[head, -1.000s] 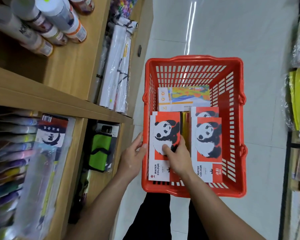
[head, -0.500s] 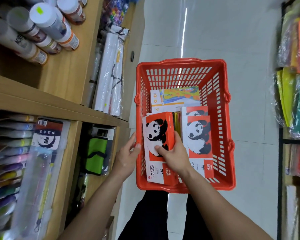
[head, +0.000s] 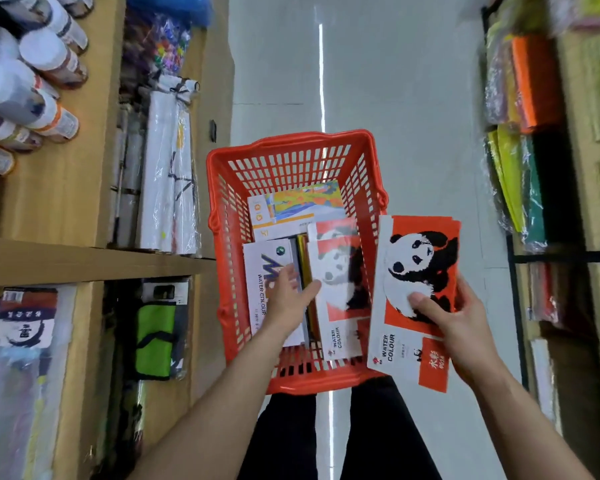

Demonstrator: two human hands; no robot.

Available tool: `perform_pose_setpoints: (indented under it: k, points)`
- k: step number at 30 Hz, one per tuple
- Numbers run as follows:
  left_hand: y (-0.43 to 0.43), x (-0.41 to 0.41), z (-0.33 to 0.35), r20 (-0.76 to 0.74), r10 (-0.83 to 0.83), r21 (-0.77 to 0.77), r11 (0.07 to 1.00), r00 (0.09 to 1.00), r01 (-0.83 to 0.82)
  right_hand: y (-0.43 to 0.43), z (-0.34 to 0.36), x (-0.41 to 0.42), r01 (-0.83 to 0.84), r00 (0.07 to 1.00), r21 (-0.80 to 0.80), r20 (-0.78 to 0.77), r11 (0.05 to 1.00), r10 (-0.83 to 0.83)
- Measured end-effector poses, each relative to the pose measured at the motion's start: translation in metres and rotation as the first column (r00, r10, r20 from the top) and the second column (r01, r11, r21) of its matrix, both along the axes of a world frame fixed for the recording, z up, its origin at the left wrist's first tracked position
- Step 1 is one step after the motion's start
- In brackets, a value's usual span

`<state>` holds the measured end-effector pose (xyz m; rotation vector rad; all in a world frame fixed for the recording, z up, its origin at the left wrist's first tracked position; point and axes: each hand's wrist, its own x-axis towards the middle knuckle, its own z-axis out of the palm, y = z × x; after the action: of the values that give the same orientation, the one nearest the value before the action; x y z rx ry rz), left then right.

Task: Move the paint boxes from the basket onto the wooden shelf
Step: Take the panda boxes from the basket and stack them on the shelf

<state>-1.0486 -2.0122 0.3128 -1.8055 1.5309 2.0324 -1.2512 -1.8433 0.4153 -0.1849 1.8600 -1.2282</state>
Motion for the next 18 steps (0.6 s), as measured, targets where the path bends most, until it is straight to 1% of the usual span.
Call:
perform_pose_setpoints:
  k: [1, 3, 5, 8, 11, 14, 18]
  points:
    - [0.001, -0.008, -0.01, 0.005, 0.004, 0.047, 0.999, 1.0, -0.004, 0.005, -0.002, -0.005, 0.0, 1.0, 0.004, 0.021, 1.0, 0.0]
    - [0.006, -0.022, -0.023, 0.024, -0.04, 0.068, 0.997, 0.999, 0.038, 0.011, -0.004, -0.014, -0.017, 0.997, 0.008, 0.079, 1.0, 0.016]
    - [0.012, -0.029, -0.031, 0.057, -0.123, 0.022, 0.992, 0.991, 0.121, 0.015, -0.005, -0.02, -0.041, 0.99, 0.009, 0.136, 0.999, 0.04]
    - [0.017, -0.034, -0.038, 0.072, -0.185, -0.035, 0.982, 0.98, 0.188, 0.016, -0.009, -0.025, -0.057, 0.983, -0.003, 0.173, 0.998, 0.056]
    - [0.017, -0.04, -0.035, 0.143, -0.231, -0.097, 0.965, 0.962, 0.246, 0.018, -0.013, -0.029, -0.052, 0.978, -0.032, 0.202, 0.998, 0.057]
    - [0.022, -0.044, -0.032, 0.114, -0.205, -0.117, 0.969, 0.972, 0.218, 0.019, -0.017, -0.03, -0.033, 0.976, -0.044, 0.212, 0.998, 0.042]
    - [0.034, -0.042, -0.026, -0.004, -0.093, -0.028, 0.995, 0.996, 0.093, 0.021, -0.024, -0.026, -0.015, 0.974, -0.064, 0.225, 0.998, 0.029]
